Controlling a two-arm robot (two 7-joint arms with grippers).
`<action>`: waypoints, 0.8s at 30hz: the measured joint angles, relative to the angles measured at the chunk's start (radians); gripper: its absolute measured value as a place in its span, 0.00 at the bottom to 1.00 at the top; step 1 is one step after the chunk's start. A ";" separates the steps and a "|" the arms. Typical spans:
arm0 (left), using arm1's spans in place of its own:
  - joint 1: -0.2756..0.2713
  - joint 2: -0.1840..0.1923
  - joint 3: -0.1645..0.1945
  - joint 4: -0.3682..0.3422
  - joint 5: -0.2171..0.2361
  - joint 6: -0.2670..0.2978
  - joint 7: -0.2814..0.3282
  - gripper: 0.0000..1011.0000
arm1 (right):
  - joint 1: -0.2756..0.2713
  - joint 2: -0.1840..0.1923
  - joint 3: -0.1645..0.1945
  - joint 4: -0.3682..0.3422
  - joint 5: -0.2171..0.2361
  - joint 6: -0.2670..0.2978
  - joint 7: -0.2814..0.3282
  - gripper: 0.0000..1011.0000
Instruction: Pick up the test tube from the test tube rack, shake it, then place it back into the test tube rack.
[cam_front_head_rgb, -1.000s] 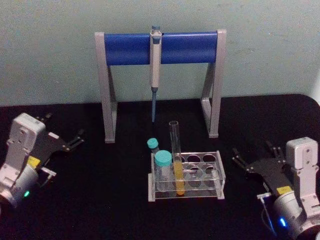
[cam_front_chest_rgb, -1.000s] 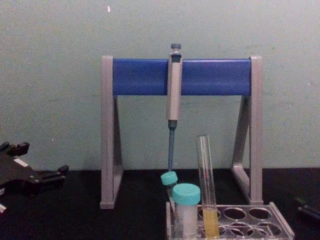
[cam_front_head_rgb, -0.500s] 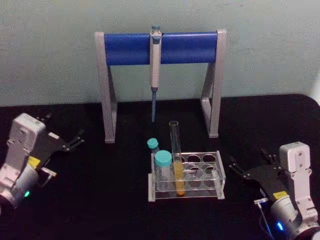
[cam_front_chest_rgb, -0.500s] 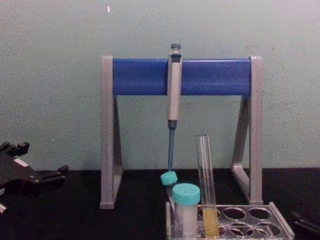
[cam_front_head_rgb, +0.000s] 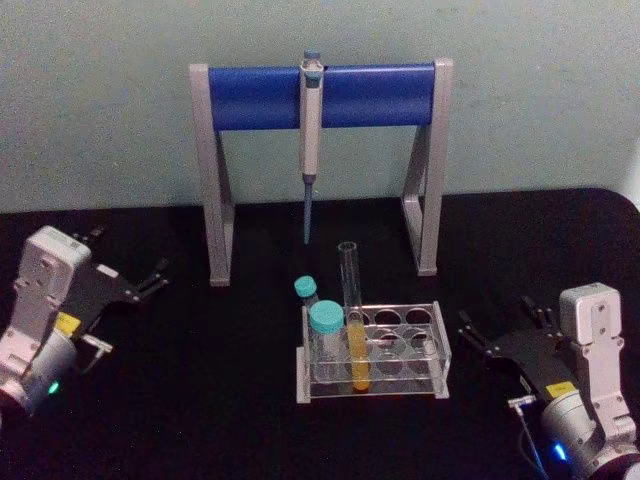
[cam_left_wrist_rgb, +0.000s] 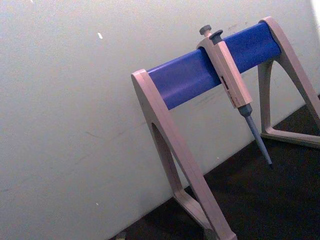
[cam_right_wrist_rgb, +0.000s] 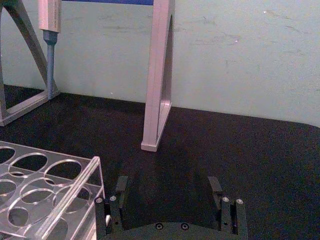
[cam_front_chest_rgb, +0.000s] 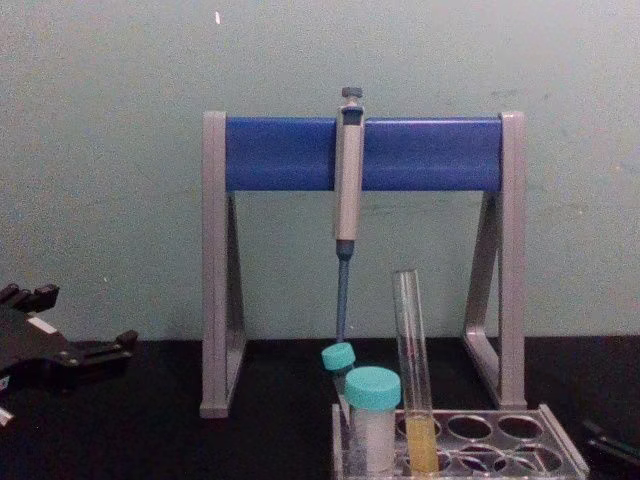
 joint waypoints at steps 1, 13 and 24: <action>0.000 0.000 0.000 0.000 0.000 0.000 0.000 0.99 | 0.000 0.000 0.000 0.000 0.000 0.000 0.000 0.99; 0.000 0.000 0.000 0.000 0.000 0.000 0.000 0.99 | 0.000 0.001 -0.001 -0.002 0.002 -0.002 -0.001 0.99; 0.000 0.000 0.000 0.000 0.000 0.000 0.000 0.99 | 0.000 0.001 -0.001 -0.002 0.003 -0.002 -0.001 0.99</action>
